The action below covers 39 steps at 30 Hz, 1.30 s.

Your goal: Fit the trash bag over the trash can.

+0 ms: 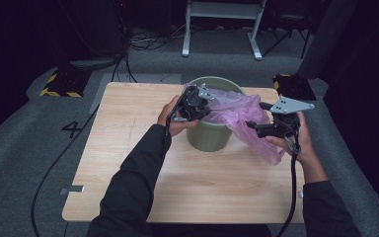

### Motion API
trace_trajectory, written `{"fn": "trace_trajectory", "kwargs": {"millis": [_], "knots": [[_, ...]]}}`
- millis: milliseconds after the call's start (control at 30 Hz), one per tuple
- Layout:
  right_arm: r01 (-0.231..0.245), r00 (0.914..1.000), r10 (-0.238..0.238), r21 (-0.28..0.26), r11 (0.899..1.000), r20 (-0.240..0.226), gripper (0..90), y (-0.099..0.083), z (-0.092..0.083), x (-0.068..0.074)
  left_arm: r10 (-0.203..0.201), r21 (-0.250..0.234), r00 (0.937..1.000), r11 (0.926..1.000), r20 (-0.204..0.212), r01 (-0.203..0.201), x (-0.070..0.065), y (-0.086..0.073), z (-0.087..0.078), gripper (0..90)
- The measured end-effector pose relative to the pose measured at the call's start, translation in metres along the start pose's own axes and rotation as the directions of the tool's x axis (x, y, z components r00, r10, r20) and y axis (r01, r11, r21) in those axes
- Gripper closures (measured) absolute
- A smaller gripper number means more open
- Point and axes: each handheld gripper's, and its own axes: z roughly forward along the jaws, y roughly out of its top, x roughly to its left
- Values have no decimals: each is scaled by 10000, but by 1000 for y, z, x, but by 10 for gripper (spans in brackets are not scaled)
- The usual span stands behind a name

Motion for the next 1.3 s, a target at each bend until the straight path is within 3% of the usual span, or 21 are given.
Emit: {"fn": "trace_trajectory", "kwargs": {"millis": [67, 133, 167, 200, 367, 467, 500, 533, 567, 633, 667, 700, 767, 900, 967, 1067, 1100, 1133, 1167, 1233, 1300], "knots": [[24, 9993, -7, 468, 9989, -366, 230, -6, 2, 0, -45, -36, 10000, 10000, 10, 45, 0, -3, 1, 899], [43, 9986, -11, 580, 9983, -536, 238, -8, 3, 0, -145, -112, 9999, 9998, 84, 145, 1, -5, 1, 899], [75, 9987, -38, 721, 9974, -509, 305, -12, 5, 0, -205, -109, 9998, 9997, 67, 206, 2, -7, 1, 899], [75, 9987, -38, 721, 9974, -509, 305, -12, 5, 0, -205, -109, 9998, 9997, 67, 206, 2, -7, 1, 899], [226, 9991, -192, 919, 9955, -378, 667, -17, 11, 2, -293, -267, 9994, 9992, 160, 297, 2, -9, 1, 899], [441, 9990, -435, 587, 9973, -104, 831, -17, 10, 5, -328, -291, 9994, 9990, 134, 332, 3, -9, 0, 899], [632, 9977, -640, 356, 9974, 218, 874, -15, 5, 6, -343, -384, 9993, 9987, 162, 349, 3, -10, -1, 898], [632, 9977, -640, 356, 9974, 218, 874, -15, 5, 6, -343, -384, 9993, 9987, 162, 349, 3, -10, -1, 897], [994, 9905, -1008, 202, 9948, 937, 887, -10, -2, 7, -333, -489, 9991, 9982, 261, 346, 3, -10, -3, 890], [1103, 9877, -1112, 141, 9938, 1096, 888, -8, -4, 8, -355, -527, 9991, 9979, 210, 366, 3, -10, -4, 873], [1258, 9829, -1255, 65, 9920, 1344, 889, -5, -8, 8, -390, -587, 9990, 9975, 221, 403, 3, -10, -5, 839], [1560, 9712, -1530, -17, 9878, 1827, 890, 3, -15, 7, -155, -645, 9985, 9977, 533, 189, 2, -10, -8, 814], [1619, 9689, -1585, -24, 9868, 1898, 890, 5, -17, 7, -94, -747, 9987, 9971, 495, 131, 1, -10, -10, 787], [2034, 9515, -2045, 288, 9787, 2298, 892, 16, -25, 4, -333, -1175, 9989, 9924, 326, 369, 2, -11, -23, 503], [2289, 9406, -2371, 620, 9715, 2430, 892, 18, -27, 4, -434, -1329, 9988, 9903, -235, 399, 4, -10, -30, 394], [2567, 9267, -2751, 1035, 9609, 2559, 891, 18, -29, 2, -666, -2010, 9969, 9779, -428, 567, 6, -8, -40, 299], [2567, 9267, -2751, 1035, 9609, 2559, 891, 18, -29, 2, -726, -2260, 9964, 9722, -442, 608, 6, -7, -43, 299], [2676, 9195, -2900, 1177, 9563, 2653, 891, 18, -29, 2, -791, -2580, 9963, 9638, -351, 674, 5, -6, -45, 284], [2759, 9177, -2983, 1195, 9537, 2622, 891, 17, -29, 2, -805, -2786, 9964, 9579, -283, 695, 5, -3, -46, 275], [2863, 9192, -3047, 1079, 9520, 2494, 890, 18, -28, 1, -748, -3032, 9970, 9507, -221, 646, 4, 4, -45, 237], [2958, 9263, -3059, 784, 9520, 2200, 890, 18, -27, 2, -585, -3102, 9982, 9492, -108, 523, 1, 12, -40, 235]]}}
